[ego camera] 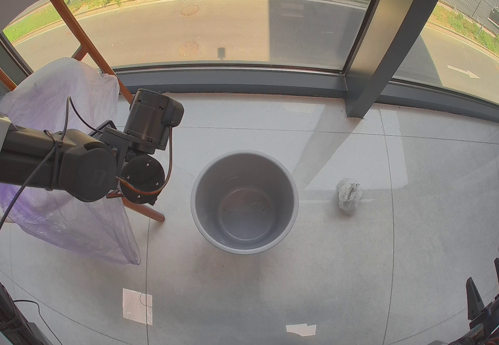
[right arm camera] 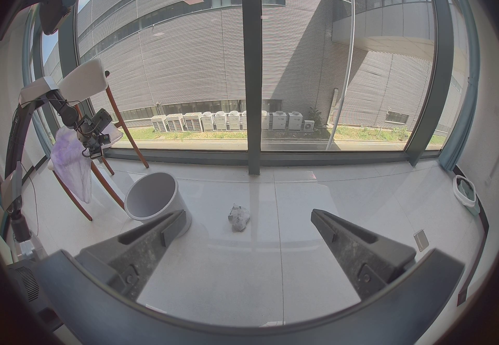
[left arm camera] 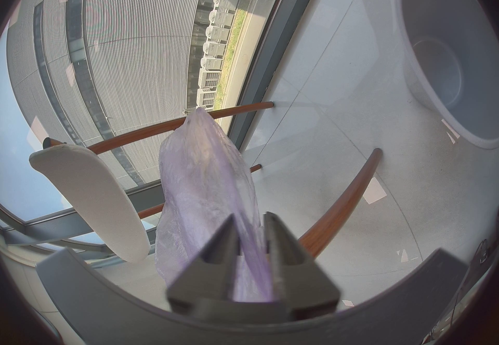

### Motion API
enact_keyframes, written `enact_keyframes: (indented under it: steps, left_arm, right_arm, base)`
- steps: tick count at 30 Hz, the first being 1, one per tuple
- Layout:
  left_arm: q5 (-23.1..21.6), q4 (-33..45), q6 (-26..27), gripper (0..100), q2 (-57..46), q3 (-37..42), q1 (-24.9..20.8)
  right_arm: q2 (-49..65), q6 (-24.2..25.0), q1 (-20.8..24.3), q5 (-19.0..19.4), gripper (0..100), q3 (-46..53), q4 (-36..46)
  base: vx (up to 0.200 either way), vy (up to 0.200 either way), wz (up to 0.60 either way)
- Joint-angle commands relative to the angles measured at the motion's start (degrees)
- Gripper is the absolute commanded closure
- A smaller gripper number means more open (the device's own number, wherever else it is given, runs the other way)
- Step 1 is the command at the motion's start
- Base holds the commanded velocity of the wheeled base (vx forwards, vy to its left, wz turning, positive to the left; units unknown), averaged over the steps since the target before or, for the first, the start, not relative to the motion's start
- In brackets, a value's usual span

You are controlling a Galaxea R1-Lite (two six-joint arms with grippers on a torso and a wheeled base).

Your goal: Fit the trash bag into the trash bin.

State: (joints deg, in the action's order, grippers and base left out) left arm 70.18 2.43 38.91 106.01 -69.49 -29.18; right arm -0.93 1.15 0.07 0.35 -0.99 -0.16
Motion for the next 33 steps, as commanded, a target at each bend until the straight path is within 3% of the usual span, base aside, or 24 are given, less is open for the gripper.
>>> enact_keyframes:
  steps: [1,8,13,16,17,18,20,28,33]
  left_arm:
    - [0.39,0.04,0.11,100,-0.36,-0.12,0.8]
    - [0.92,0.3,0.81,100,-3.62,-0.65,1.5]
    - [-1.63,0.3,1.25,100,-7.57,-2.85,0.09]
    - [-8.92,0.3,0.55,100,-14.25,-3.02,-2.19]
    - [-8.92,0.3,0.55,100,-14.25,-3.02,-2.19]
    - [-14.02,0.3,0.2,100,-17.33,-2.5,-3.6]
    - [-19.12,0.3,-2.53,100,-20.32,-1.0,-5.44]
    - [-30.63,3.11,-10.08,100,-34.82,9.19,-5.27]
    - [-39.86,6.54,-23.36,100,-40.71,12.97,-4.57]
  right_arm:
    - [0.93,0.0,0.01,0.09,0,0.81,-0.02]
    - [0.93,0.08,0.01,0.0,0,0.81,-0.02]
    - [0.93,0.0,0.01,0.09,0,0.81,-0.02]
    - [0.93,0.08,0.01,0.0,0,0.81,-0.02]
    - [0.93,0.08,0.01,0.0,0,0.81,-0.02]
    - [0.93,0.0,0.01,0.09,0,0.81,-0.02]
    - [0.93,0.0,0.01,0.09,0,0.9,-0.02]
    - [0.93,0.0,0.01,0.09,0,0.9,-0.02]
    - [0.93,0.0,0.01,0.09,0,0.81,-0.02]
  base:
    - [0.0,0.0,0.0]
    - [0.0,0.0,0.0]
    - [0.0,0.0,0.0]
    - [0.0,0.0,0.0]
    - [0.0,0.0,0.0]
    - [0.0,0.0,0.0]
    - [0.0,0.0,0.0]
    - [0.0,0.0,0.0]
    - [0.0,0.0,0.0]
